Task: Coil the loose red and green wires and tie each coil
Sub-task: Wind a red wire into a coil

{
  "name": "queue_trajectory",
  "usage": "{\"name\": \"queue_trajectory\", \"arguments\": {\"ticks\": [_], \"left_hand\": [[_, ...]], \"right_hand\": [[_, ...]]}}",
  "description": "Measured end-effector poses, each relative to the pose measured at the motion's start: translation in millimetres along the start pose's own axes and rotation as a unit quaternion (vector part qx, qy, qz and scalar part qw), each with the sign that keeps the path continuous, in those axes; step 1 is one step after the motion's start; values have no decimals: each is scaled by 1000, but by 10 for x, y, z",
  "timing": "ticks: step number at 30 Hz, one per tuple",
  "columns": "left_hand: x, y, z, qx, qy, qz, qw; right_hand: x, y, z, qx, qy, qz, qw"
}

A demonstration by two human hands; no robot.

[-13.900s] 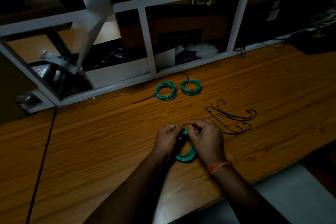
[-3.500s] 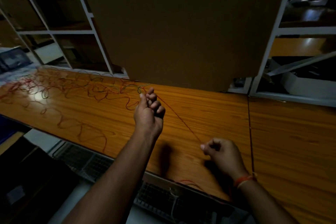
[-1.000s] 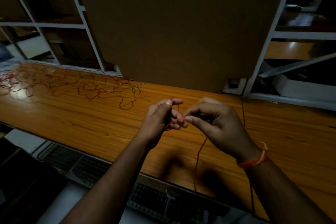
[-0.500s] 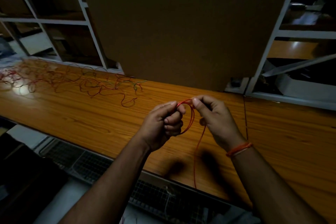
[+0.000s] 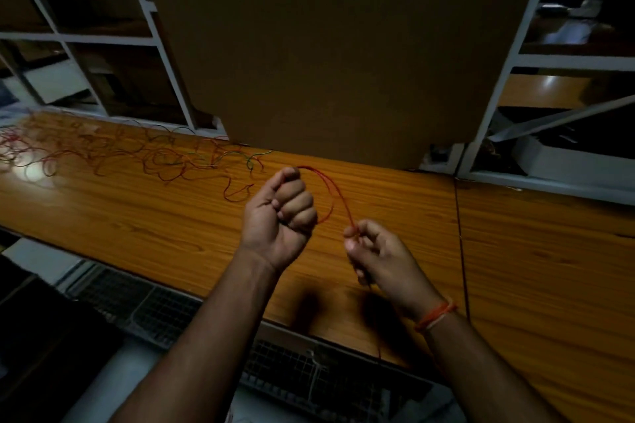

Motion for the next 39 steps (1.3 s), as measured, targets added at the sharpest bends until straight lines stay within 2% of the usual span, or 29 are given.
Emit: {"name": "queue_trajectory", "arguments": {"ticks": [3, 7, 10, 13, 15, 19, 23, 26, 34, 37, 39], "left_hand": [[-3, 35, 243, -63, 32, 40, 997], [56, 80, 404, -125, 47, 76, 988], [112, 102, 376, -152, 5, 102, 983], [141, 77, 268, -158, -92, 122, 976], [155, 69, 184, -154, -199, 129, 959], [115, 126, -64, -96, -476, 106, 868], [65, 169, -306, -45, -527, 29, 848], [67, 184, -329, -39, -497, 20, 867], [87, 213, -296, 33, -430, 22, 902], [91, 181, -299, 47, -294, 23, 954], [156, 150, -293, 56, -203, 59, 976]], "right_hand": [[72, 142, 306, -22, 13, 64, 998], [300, 346, 471, -11, 89, 164, 982], [383, 443, 318, 47, 176, 162, 970], [335, 474, -62, 168, 270, 115, 941], [275, 492, -347, 228, 299, 82, 923], [234, 455, -864, 292, 316, 75, 900], [243, 297, -1130, 313, 334, 78, 886], [294, 159, -1206, 310, 330, 92, 887], [440, -134, -936, 241, 179, 107, 948], [419, -146, -732, 192, 100, 117, 969], [397, -132, -562, 162, 69, 129, 976]]}}
Point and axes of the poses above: each hand's wrist, its own y-axis away from the middle knuckle, its own x-axis out of the back of the hand, z = x × y, the point moved 6 cm from there along -y, towards the middle knuckle, and after that the axes turned 10 degrees about y, right-handed, at the moved point
